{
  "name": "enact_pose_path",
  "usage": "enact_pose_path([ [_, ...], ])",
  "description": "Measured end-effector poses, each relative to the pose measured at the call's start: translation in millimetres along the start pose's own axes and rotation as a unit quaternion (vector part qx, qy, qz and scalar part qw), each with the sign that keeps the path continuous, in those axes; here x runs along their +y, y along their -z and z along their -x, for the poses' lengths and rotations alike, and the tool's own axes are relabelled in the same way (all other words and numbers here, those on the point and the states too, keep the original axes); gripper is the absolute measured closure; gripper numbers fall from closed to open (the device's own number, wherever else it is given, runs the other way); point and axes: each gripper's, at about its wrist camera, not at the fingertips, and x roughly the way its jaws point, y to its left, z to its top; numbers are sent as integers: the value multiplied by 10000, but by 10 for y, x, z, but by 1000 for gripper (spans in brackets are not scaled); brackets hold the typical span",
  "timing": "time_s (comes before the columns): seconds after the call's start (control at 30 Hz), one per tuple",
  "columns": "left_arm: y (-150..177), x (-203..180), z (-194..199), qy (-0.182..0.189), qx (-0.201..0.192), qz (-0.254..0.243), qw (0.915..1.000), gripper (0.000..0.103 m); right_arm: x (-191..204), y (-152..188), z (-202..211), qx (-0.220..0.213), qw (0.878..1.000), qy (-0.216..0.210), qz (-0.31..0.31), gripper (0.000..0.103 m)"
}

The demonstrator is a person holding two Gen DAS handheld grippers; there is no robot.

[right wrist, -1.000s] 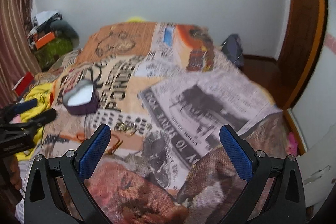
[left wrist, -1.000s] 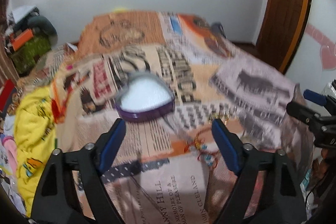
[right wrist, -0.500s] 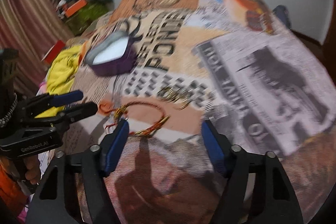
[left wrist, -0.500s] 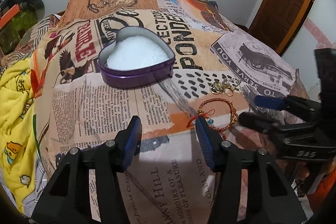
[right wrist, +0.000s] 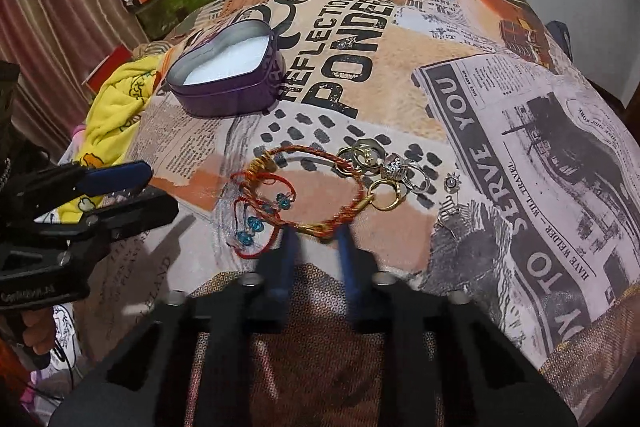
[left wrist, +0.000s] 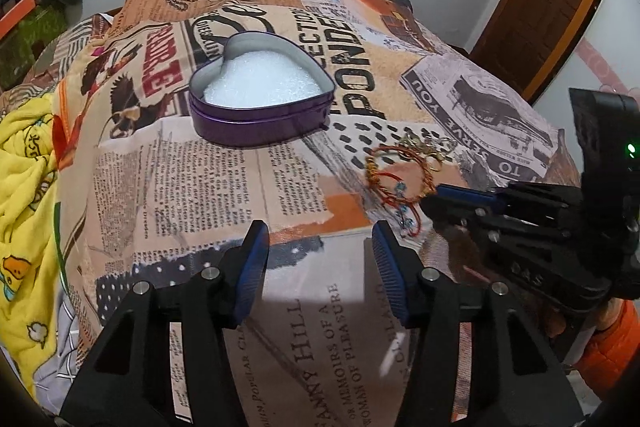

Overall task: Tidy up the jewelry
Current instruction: 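Move the left tool down toward the red beaded string bracelet, then grasp the red beaded bracelet with the left tool while the right grasps the braided bracelet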

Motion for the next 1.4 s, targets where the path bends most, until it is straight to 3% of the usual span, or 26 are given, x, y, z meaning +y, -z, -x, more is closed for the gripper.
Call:
enact_pose_path([
  [0.27,-26,-239,-66,431,117,-200,9988,51,-32,17,161,-179,9997,109,-130,97],
  [0.4,-68,-403,-239,572,288,-379,9972,71,-101,38,236,-152,9995,181,-202,97],
  [0.53,-85,-535,-370,413,258,-622,9969,76,-175,60,281,-40,9993,206,-318,97],
  [0.6,-69,-594,-427,183,202,-813,9963,95,-207,56,291,2,9990,173,-415,91],
  [0.63,-67,-613,-435,113,182,-892,9958,97,-213,50,299,-17,9989,162,-448,85],
  [0.77,-67,-585,-375,100,186,-948,9953,97,-204,21,330,-144,9984,94,-538,68],
  [0.97,-43,-328,-91,105,16,-672,9977,97,-106,-36,253,-147,9982,-61,-581,66],
  [1.17,8,-120,132,-157,-204,-519,9983,97,80,-45,47,100,9990,-126,-425,66],
  [1.3,49,27,158,-310,-246,-411,9984,97,102,-57,-41,232,9985,-186,-461,52],
  [1.4,100,119,83,-337,-154,-284,9989,97,129,-95,-66,246,9987,-106,-424,48],
])
